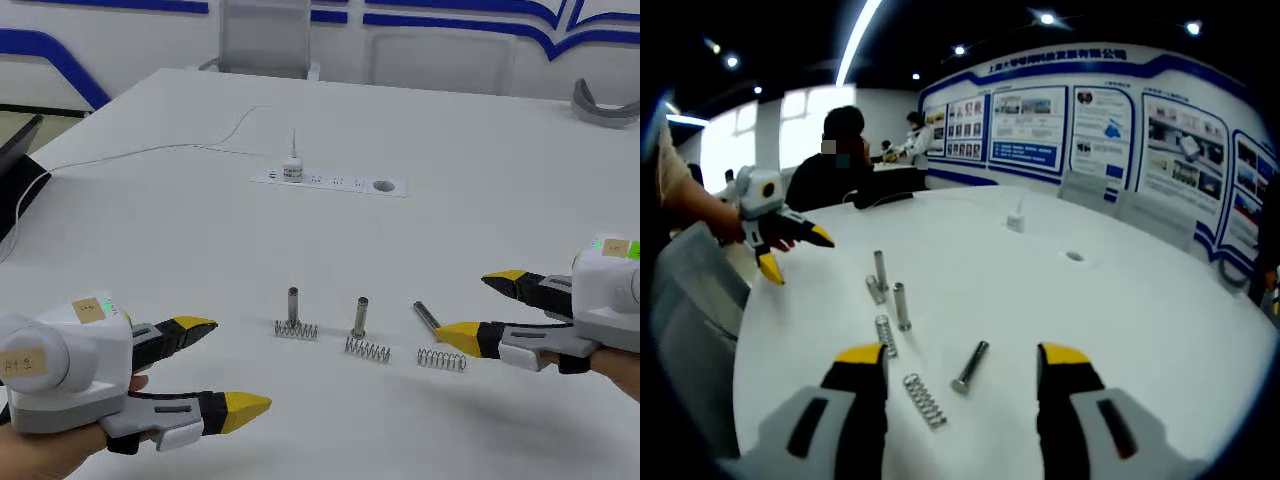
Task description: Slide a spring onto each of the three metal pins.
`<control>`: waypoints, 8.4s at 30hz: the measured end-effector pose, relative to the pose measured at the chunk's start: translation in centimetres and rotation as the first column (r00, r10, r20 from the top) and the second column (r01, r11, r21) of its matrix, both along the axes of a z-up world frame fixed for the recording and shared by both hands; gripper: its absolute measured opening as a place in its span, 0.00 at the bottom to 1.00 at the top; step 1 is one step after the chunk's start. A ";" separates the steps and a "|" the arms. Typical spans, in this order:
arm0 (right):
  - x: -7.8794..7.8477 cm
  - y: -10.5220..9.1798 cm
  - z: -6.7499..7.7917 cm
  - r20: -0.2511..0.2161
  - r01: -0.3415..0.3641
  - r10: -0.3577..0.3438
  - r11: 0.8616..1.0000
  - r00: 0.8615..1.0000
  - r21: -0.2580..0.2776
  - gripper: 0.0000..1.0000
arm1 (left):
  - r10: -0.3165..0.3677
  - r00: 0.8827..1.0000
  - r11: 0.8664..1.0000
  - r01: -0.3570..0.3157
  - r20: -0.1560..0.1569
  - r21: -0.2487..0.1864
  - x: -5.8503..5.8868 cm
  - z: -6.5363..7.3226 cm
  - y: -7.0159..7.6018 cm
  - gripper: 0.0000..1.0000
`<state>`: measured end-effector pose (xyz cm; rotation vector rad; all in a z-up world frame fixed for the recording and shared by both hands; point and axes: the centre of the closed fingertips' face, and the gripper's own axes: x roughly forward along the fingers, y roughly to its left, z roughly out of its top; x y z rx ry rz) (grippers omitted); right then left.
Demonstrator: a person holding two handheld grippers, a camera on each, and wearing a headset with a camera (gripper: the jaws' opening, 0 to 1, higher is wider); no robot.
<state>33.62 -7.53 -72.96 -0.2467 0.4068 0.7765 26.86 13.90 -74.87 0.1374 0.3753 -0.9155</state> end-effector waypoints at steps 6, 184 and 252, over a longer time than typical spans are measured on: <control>1.2 0.2 -0.8 -0.041 0.022 -0.023 1.000 0.999 -0.021 0.56 | -0.001 1.000 1.000 0.001 -0.002 0.001 -0.2 -0.1 -0.2 0.69; -2.7 -0.1 -5.1 -0.275 -0.088 0.042 0.984 0.961 -0.158 0.17 | -0.058 0.998 0.998 0.058 0.030 0.012 -0.7 1.5 -2.0 0.66; -8.2 6.8 -0.2 -0.244 -0.480 0.419 0.816 0.875 -0.322 0.11 | -0.334 0.941 0.940 0.328 0.052 0.096 -2.0 1.7 -9.5 0.53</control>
